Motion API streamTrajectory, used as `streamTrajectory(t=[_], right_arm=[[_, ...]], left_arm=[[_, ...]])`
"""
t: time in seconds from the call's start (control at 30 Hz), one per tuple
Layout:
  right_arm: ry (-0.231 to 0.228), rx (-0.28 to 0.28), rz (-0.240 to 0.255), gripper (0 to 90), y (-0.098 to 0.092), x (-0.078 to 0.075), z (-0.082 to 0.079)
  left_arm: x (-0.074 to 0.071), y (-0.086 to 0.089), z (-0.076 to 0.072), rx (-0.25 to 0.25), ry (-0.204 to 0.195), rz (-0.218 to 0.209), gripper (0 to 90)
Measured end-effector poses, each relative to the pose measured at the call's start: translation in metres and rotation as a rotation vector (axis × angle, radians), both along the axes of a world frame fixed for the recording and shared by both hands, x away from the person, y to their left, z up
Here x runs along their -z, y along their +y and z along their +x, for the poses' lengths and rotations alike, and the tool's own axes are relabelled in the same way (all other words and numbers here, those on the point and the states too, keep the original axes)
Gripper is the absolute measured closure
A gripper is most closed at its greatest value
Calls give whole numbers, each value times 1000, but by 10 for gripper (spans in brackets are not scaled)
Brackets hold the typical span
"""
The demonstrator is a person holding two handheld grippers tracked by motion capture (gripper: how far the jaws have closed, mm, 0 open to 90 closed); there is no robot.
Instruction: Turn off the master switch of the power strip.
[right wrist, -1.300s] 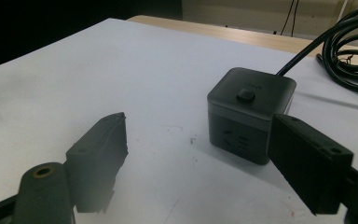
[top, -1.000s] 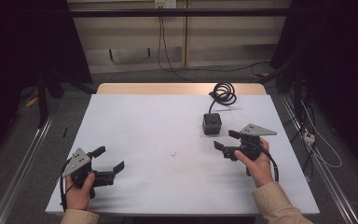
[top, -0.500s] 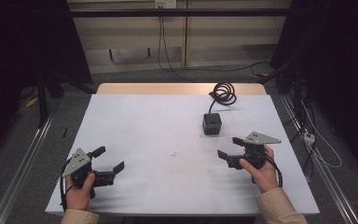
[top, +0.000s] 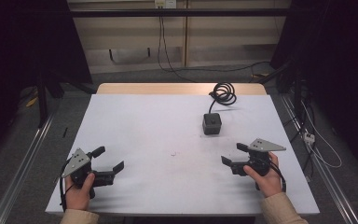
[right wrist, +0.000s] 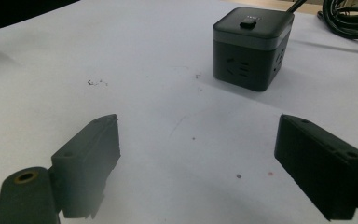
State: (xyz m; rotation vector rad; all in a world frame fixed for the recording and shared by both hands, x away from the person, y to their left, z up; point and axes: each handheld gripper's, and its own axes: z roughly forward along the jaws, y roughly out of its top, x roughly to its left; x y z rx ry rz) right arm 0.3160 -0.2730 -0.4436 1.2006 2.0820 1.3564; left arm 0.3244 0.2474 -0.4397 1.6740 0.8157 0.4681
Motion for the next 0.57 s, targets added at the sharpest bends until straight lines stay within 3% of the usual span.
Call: streamTrajectory(t=[0.57], right_arm=[[-3, 5, -14, 127, -6, 6, -17]], left_arm=[[1, -1, 1, -1, 5, 7, 24]])
